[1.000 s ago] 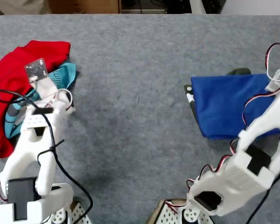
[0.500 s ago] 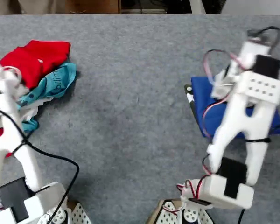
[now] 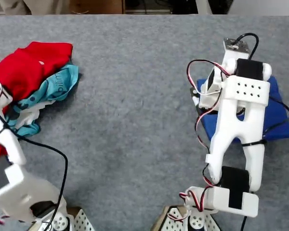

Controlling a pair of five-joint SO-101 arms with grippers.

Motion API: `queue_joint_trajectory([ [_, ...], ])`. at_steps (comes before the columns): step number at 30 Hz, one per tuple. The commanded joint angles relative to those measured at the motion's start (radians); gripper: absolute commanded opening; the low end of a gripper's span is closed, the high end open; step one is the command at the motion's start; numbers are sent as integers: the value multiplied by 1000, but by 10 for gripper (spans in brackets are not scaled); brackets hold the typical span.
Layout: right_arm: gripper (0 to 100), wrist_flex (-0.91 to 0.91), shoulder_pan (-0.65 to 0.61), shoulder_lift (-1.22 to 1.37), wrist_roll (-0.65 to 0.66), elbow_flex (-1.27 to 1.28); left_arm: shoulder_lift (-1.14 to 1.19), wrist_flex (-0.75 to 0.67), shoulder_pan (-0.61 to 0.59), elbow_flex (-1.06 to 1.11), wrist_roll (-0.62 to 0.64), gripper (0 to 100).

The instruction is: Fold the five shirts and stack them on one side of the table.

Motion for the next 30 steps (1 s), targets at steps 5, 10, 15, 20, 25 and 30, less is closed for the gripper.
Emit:
queue_joint_trajectory([
  [5, 9, -9, -15, -53, -11, 35, 170, 23, 11, -227, 2, 95],
  [10, 9, -17, -16, -50, -11, 134, 154, 290, 12, -414, 2, 25],
  [15, 9, -48, -15, -56, -5, 211, 148, 459, 18, -600, 2, 18],
  [20, 9, -48, -15, -56, -3, 226, 148, 612, 20, -806, 2, 18],
  [25, 9, -69, -18, -56, -3, 226, 148, 767, 41, -1011, 2, 18],
  [30, 9, -69, -19, -56, -3, 226, 148, 961, 103, -1264, 2, 18],
])
